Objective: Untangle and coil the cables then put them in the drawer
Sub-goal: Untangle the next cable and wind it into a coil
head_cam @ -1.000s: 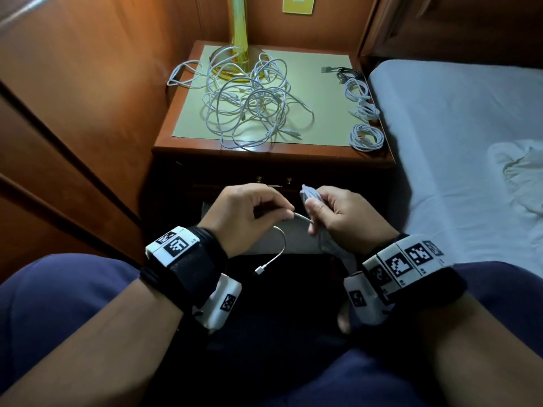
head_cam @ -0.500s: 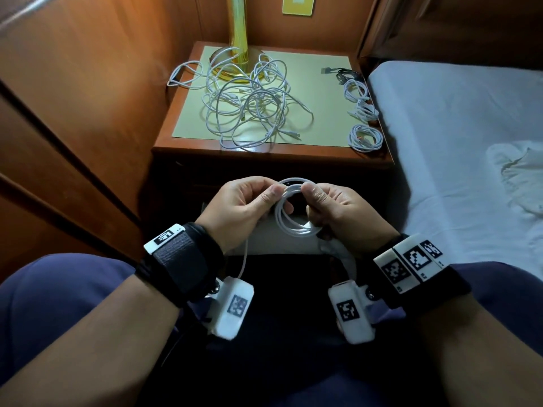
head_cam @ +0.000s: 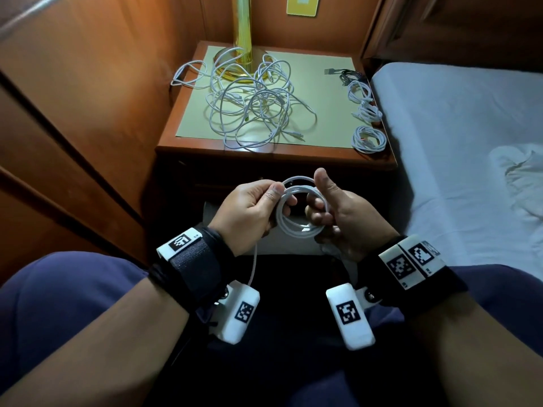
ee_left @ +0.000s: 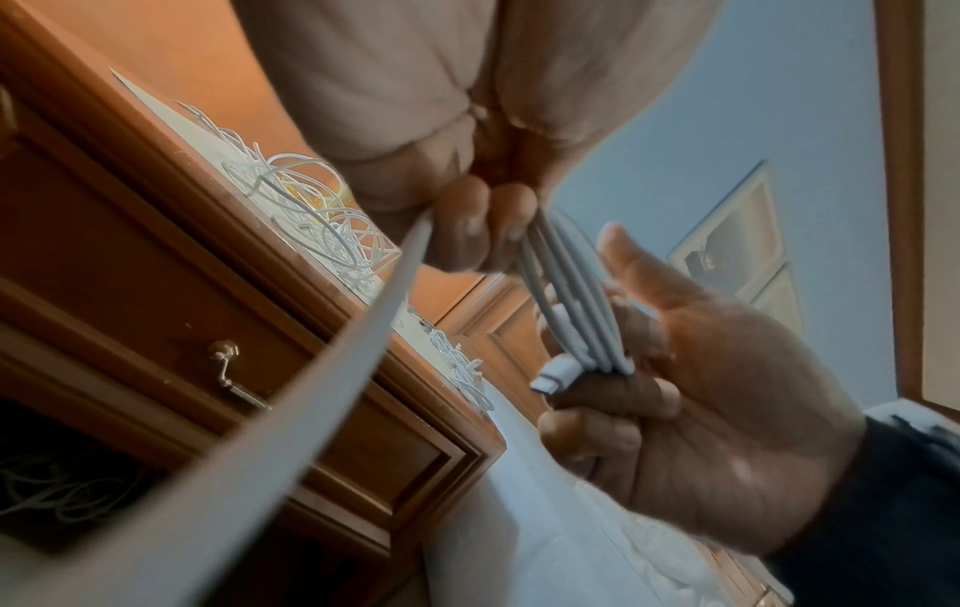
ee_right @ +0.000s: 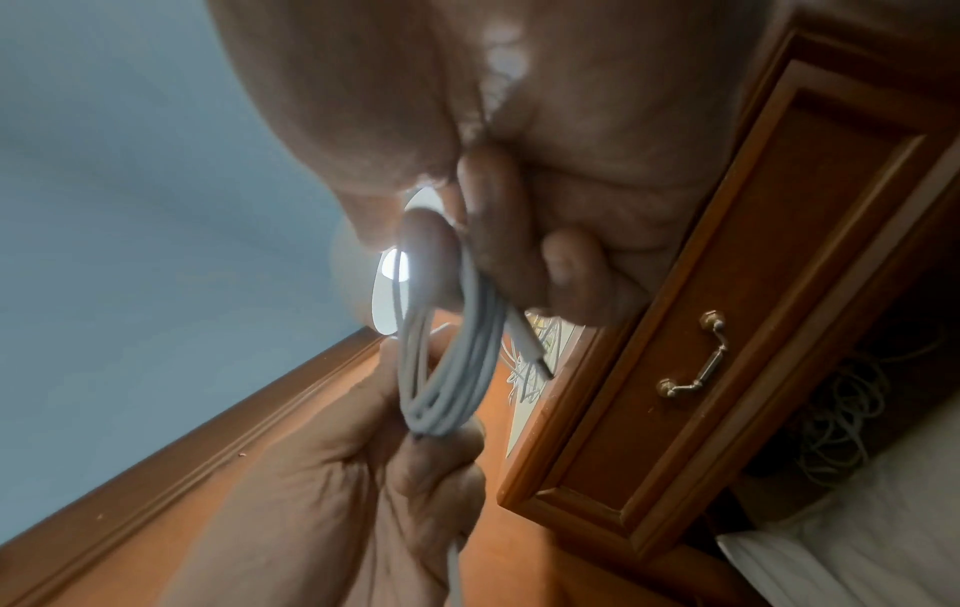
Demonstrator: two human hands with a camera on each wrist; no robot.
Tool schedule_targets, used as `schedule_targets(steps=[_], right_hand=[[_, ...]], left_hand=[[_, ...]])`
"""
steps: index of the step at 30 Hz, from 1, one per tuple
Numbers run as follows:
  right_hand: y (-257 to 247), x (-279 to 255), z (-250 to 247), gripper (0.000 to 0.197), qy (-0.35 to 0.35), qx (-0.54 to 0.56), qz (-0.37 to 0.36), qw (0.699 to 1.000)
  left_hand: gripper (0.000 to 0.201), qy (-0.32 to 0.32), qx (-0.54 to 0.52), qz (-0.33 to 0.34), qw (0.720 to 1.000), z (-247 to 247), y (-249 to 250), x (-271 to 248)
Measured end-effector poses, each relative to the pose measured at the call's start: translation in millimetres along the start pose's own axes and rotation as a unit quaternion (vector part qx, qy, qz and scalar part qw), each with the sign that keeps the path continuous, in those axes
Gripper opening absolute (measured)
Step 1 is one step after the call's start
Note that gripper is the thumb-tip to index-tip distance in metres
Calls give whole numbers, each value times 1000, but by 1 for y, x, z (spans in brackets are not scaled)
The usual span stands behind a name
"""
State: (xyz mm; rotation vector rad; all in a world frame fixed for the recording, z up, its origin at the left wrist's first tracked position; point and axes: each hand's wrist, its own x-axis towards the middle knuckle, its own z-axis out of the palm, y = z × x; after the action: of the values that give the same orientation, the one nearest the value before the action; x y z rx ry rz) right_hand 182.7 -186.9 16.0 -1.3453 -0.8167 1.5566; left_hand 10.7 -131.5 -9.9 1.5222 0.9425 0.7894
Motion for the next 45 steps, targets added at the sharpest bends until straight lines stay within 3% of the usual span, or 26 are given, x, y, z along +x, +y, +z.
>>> schedule_targets(steps=[7, 12, 17, 20, 24, 26, 34, 39, 42, 45], right_hand=[[6, 4, 3, 43, 4, 50, -26, 998], [2, 2, 3, 45, 5, 83, -40, 996], [0, 0, 3, 46, -7, 89, -27, 996], [1, -2, 8, 45, 2, 64, -29, 997], [6, 3, 7, 45, 43, 24, -61, 997], [10, 6, 5, 45, 60, -7, -88, 994], [17, 11, 6, 48, 62, -74, -159, 983], [18, 17, 6, 50, 79, -87, -177, 977], [20, 17, 8, 50, 62, -89, -187, 976], [20, 15, 12, 48, 51, -114, -214, 969]], left_hand=[[26, 47, 101, 27, 993, -9, -2, 5], [17, 30, 214, 84, 973, -13, -8, 2], [14, 33, -5, -5, 999, 0, -1, -2], [13, 47, -131, -42, 989, 5, 4, -5], [32, -9, -244, -130, 961, 4, 7, -6], [37, -28, -263, -152, 952, 6, 7, -7], [18, -12, -253, -87, 963, 10, -1, -8], [48, -41, -331, -126, 934, 6, 7, -5], [43, -52, -342, -147, 927, 5, 11, -6], [45, -16, -322, -112, 940, 12, 10, -8]])
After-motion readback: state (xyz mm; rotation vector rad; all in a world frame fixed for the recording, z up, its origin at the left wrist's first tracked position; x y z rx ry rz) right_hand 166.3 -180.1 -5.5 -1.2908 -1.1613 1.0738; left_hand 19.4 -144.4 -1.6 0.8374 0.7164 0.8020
